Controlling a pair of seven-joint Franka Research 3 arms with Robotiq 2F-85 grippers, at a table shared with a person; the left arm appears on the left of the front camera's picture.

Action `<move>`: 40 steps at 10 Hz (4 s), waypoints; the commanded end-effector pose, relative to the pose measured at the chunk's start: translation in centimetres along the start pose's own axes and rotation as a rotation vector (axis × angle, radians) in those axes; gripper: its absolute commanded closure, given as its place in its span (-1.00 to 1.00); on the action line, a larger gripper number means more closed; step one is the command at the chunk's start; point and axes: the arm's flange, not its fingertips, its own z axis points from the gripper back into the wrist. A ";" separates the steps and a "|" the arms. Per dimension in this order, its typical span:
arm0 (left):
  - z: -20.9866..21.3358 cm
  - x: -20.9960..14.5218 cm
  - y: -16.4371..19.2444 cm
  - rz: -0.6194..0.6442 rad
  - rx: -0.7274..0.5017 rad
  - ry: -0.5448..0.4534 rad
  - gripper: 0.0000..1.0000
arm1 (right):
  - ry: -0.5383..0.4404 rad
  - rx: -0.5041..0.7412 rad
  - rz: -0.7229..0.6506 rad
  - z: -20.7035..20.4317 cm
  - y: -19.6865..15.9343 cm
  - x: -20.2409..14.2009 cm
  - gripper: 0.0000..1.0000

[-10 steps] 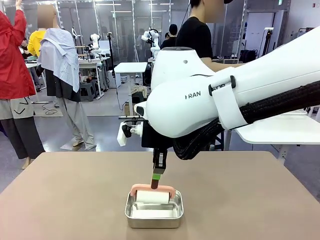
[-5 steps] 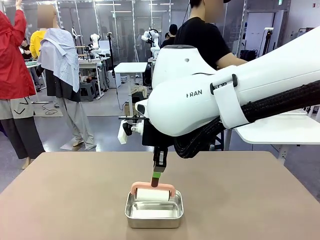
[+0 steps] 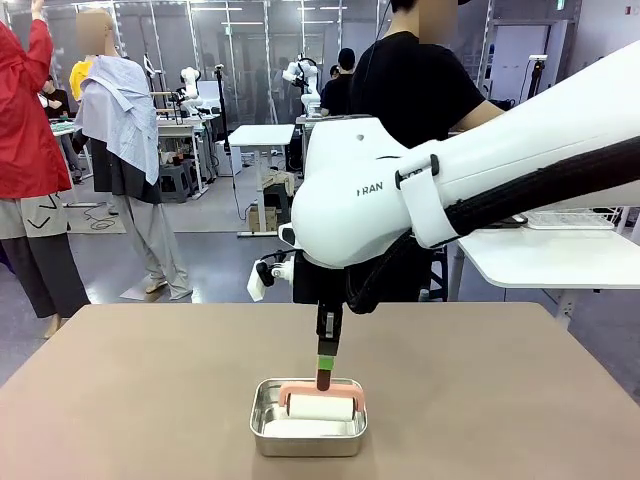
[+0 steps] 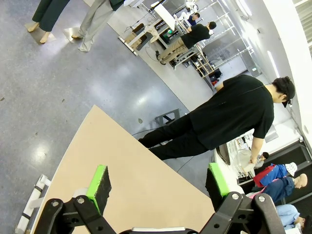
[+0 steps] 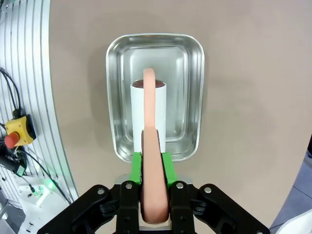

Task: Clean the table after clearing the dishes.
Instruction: Place the Lint Roller back on top of the Airtight Container.

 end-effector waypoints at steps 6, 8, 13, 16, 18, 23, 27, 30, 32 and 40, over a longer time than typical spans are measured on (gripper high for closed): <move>0.2 0.0 -0.1 0.004 0.012 0.005 -1.00 | 0.017 0.015 0.004 -2.3 -4.0 1.9 0.59; 0.2 0.0 -0.1 0.004 0.012 0.005 -1.00 | 0.028 0.030 0.007 -3.3 -5.3 2.7 0.59; 0.2 0.0 -0.1 0.004 0.012 0.005 -1.00 | 0.065 0.034 -0.007 -4.6 -6.5 2.3 0.16; 0.2 0.0 -0.1 0.004 0.012 0.005 -1.00 | 0.069 0.001 -0.002 -5.1 -6.6 2.8 -0.92; 0.2 0.0 -0.1 0.004 0.012 0.005 -1.00 | 0.069 -0.017 0.000 -4.7 -6.6 3.1 -1.00; 0.2 0.0 -0.1 0.004 0.012 0.005 -1.00 | 0.056 -0.037 -0.007 -4.2 -6.7 2.9 -1.00; 0.2 0.0 -0.1 0.004 0.012 0.005 -1.00 | 0.059 -0.008 0.022 -4.1 -6.9 2.9 -1.00; 0.2 0.0 -0.1 0.004 0.012 0.005 -1.00 | 0.059 -0.008 0.022 -4.1 -6.9 2.9 -1.00; 0.2 0.0 -0.1 0.004 0.012 0.005 -1.00 | 0.059 -0.008 0.022 -4.1 -6.9 2.9 -1.00; 0.2 0.0 -0.1 0.004 0.012 0.005 -1.00 | -0.628 0.128 -0.771 11.1 -11.2 -13.9 -1.00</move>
